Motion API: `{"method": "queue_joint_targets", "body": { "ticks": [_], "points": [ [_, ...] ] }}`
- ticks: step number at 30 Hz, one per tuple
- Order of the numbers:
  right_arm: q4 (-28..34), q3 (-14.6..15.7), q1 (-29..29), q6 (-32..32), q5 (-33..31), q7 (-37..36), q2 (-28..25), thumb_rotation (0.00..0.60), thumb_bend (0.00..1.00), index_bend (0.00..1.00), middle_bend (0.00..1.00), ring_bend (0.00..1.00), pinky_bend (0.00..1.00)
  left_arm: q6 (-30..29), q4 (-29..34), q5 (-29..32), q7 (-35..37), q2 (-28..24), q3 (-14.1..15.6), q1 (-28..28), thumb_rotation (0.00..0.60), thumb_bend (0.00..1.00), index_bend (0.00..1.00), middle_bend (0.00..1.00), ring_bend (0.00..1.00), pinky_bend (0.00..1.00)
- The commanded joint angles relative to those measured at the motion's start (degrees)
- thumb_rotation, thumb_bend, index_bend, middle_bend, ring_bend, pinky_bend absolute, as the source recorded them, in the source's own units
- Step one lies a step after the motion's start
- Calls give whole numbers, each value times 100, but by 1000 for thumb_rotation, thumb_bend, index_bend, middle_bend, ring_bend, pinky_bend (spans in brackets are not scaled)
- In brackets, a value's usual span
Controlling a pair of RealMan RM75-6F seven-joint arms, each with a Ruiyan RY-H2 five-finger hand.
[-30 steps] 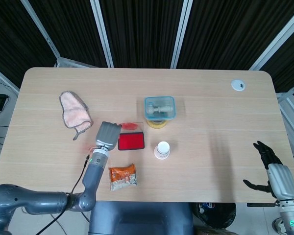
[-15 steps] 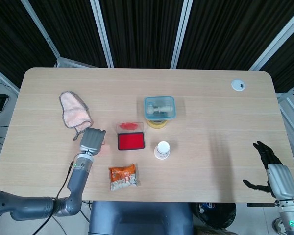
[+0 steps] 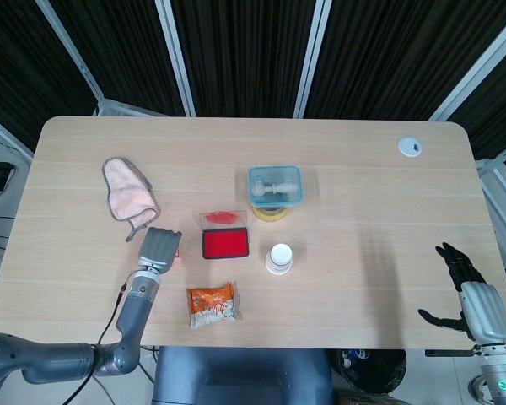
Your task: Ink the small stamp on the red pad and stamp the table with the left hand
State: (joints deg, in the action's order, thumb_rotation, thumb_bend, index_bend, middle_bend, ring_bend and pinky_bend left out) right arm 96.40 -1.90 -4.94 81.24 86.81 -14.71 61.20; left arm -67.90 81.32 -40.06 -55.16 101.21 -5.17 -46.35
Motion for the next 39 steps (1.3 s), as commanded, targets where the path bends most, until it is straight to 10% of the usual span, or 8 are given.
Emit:
{"method": "queue_joint_targets", "body": {
  "ticks": [1,39],
  "points": [
    [0,0,0,2,2,4,1,600,175,0,0,0,185,47,-5,15,11,-12,-13,15,600,499,697,713,536,584],
    [11,1,3,8,1,37,18,600,176,0,0,0,185,245,191,360,-438,-220,44,-10,600,339,436,429,329,424]
  ]
}}
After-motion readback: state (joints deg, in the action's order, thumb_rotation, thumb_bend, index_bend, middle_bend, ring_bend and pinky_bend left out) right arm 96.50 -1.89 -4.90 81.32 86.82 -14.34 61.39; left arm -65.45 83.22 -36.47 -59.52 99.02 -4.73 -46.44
